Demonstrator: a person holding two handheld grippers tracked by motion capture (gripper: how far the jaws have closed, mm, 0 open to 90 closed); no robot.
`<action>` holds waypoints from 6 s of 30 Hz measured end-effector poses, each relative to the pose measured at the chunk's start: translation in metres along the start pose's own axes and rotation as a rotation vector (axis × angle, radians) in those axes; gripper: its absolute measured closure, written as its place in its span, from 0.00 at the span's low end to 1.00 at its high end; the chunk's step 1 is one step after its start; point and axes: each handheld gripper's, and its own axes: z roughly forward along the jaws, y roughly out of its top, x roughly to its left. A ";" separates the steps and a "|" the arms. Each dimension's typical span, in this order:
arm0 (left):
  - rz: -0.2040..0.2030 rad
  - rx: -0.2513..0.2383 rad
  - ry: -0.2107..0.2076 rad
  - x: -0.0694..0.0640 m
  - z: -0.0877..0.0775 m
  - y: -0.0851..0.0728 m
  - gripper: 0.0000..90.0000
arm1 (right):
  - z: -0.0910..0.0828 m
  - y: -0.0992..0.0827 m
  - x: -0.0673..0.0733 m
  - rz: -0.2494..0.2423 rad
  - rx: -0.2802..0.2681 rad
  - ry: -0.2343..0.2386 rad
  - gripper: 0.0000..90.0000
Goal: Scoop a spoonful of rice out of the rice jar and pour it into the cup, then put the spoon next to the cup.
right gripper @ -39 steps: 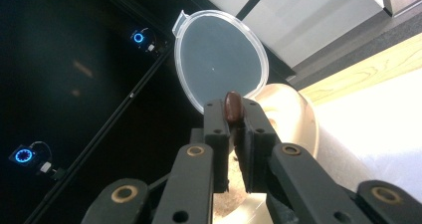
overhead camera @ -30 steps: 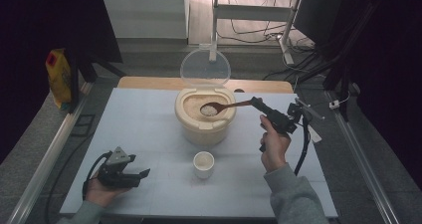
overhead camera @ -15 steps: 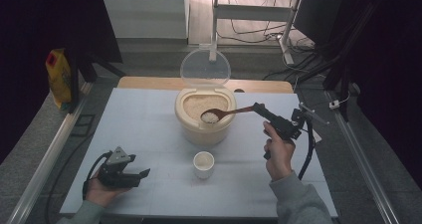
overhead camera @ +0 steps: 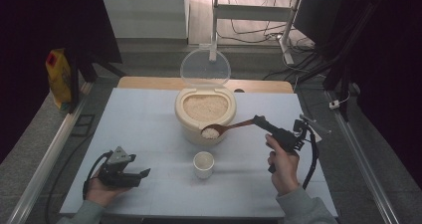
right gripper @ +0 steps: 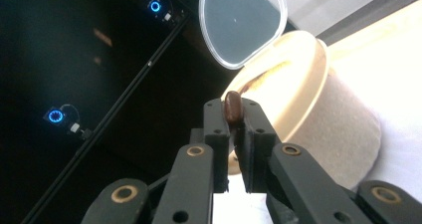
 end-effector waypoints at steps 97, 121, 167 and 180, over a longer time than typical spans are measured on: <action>0.004 0.012 0.005 0.001 0.003 0.001 0.26 | -0.027 -0.019 0.008 -0.332 0.408 -0.134 0.93; 0.006 0.014 0.004 0.001 0.004 0.002 0.26 | 0.021 -0.052 -0.006 -0.290 0.596 -0.078 0.92; 0.012 0.017 0.004 0.000 0.005 0.002 0.26 | 0.075 -0.074 -0.065 -0.529 0.580 -0.413 0.57; 0.012 0.016 0.004 0.000 0.005 0.002 0.26 | 0.068 -0.068 -0.063 -0.561 0.534 -0.442 0.49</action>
